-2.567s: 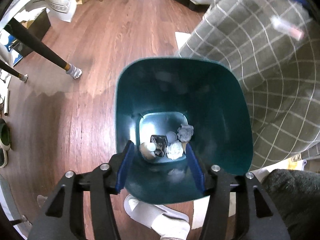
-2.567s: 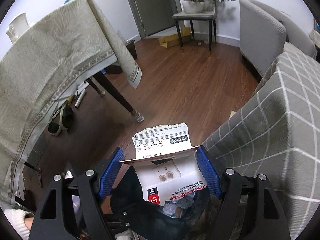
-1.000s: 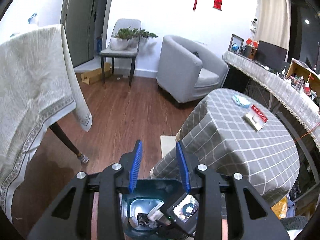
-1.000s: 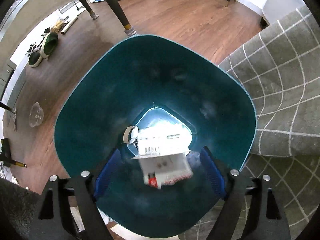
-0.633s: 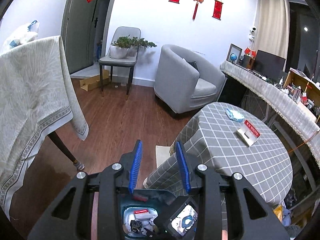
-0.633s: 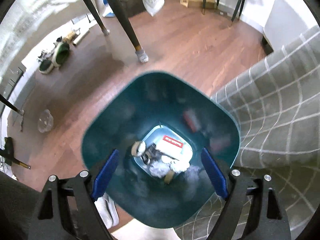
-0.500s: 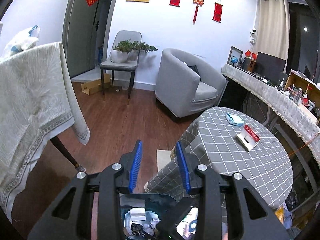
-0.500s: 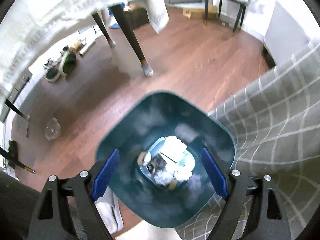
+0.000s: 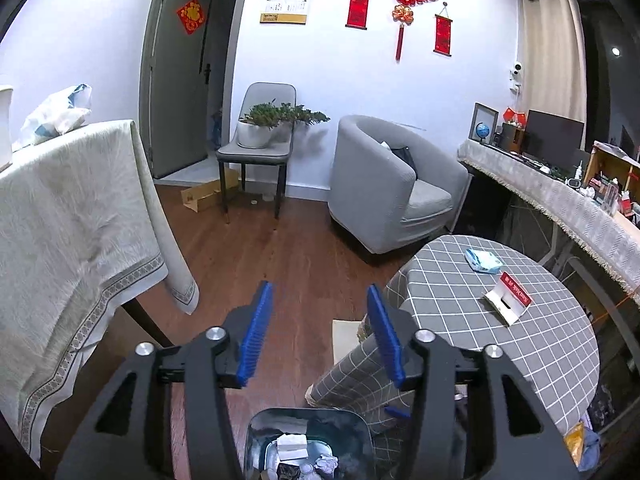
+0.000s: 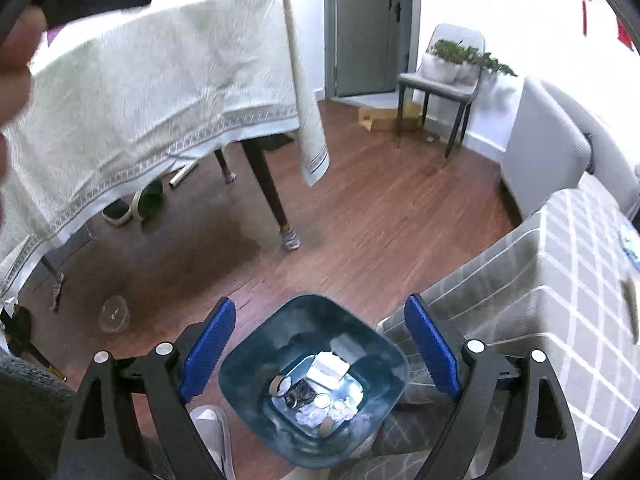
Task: Collect trash
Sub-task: 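Move both grippers back from the bin toward the table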
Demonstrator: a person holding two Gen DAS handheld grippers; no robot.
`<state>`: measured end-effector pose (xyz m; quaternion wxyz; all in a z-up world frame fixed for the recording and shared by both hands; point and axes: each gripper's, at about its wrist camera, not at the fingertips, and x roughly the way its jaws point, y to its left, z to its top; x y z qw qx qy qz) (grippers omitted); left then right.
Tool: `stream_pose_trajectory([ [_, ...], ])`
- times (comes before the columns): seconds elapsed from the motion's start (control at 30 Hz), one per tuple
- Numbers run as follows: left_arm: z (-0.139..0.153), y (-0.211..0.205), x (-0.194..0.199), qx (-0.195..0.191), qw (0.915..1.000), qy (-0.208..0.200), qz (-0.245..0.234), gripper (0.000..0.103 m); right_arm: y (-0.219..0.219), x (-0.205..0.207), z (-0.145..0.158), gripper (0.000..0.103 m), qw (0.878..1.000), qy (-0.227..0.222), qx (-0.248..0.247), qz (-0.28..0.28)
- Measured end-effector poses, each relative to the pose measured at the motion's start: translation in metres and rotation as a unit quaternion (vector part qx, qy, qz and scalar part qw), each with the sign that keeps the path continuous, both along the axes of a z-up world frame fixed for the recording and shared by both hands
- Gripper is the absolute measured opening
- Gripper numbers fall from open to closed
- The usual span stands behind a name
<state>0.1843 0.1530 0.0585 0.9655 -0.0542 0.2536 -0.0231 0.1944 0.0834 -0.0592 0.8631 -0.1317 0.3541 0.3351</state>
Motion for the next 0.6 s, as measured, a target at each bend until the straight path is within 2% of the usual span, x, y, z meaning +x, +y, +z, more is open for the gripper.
stream_pose_trajectory([
  [0.13,0.002,-0.003,0.004,-0.015,0.9999,-0.003,-0.001,0.06,-0.02,0.007,0.015,0.087,1.0,-0.005,0.018,-0.02],
  [0.53,-0.004,-0.038,0.028,-0.001,0.9998,0.0,-0.02,0.075,-0.095,0.042,0.052,0.087,0.994,-0.035,0.048,-0.089],
  [0.6,-0.005,-0.041,0.03,0.002,0.9998,-0.002,-0.02,0.081,-0.107,0.048,0.055,0.087,0.993,-0.038,0.052,-0.099],
])
